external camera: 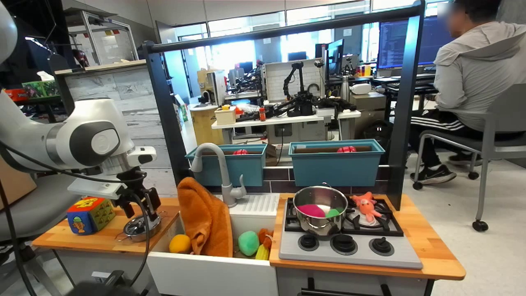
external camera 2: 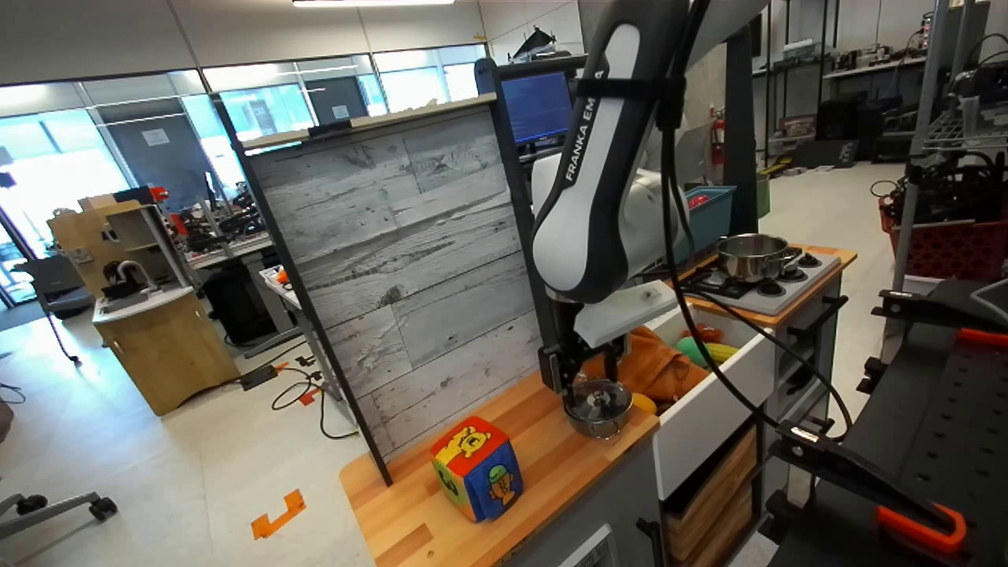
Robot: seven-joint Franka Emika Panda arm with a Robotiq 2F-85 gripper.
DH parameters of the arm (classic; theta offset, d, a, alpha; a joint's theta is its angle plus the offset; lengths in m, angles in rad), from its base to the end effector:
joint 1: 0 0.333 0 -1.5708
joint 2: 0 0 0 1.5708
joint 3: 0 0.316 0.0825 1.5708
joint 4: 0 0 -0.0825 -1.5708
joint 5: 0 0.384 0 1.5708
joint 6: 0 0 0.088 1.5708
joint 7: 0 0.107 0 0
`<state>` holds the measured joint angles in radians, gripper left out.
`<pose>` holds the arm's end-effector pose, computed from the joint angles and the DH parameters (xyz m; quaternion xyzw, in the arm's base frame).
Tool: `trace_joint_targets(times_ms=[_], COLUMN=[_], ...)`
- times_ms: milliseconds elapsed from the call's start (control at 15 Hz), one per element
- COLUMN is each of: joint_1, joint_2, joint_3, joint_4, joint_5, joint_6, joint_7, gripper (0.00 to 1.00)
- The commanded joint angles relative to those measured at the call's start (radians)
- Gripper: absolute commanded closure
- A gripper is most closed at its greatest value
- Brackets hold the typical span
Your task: Pick up the lid from the countertop and put it on the silver pot.
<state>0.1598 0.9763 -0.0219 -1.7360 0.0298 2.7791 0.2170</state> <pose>0.6319 0.0869 0.0261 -0.9983 0.0481 -0.0336 0.0028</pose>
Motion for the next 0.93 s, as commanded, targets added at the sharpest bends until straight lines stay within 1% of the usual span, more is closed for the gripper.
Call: trace_joint_targets(times_ms=[0,267,333,400,867], joint_1=[0.009,-0.001,-0.017,0.002,0.002], joint_2=[-0.012,-0.009,-0.007,0.003,0.007], joint_3=[-0.005,0.009,0.029,0.004,0.004], joint_4=[-0.003,0.013,0.017,0.016,0.018], joint_5=[0.002,0.009,0.019,0.008,0.008], joint_6=[0.002,-0.006,0.007,-0.003,-0.003], joint_7=[-0.003,-0.009,-0.019,-0.004,-0.004], gripper=[0.00,0.00,0.00,0.00,0.00])
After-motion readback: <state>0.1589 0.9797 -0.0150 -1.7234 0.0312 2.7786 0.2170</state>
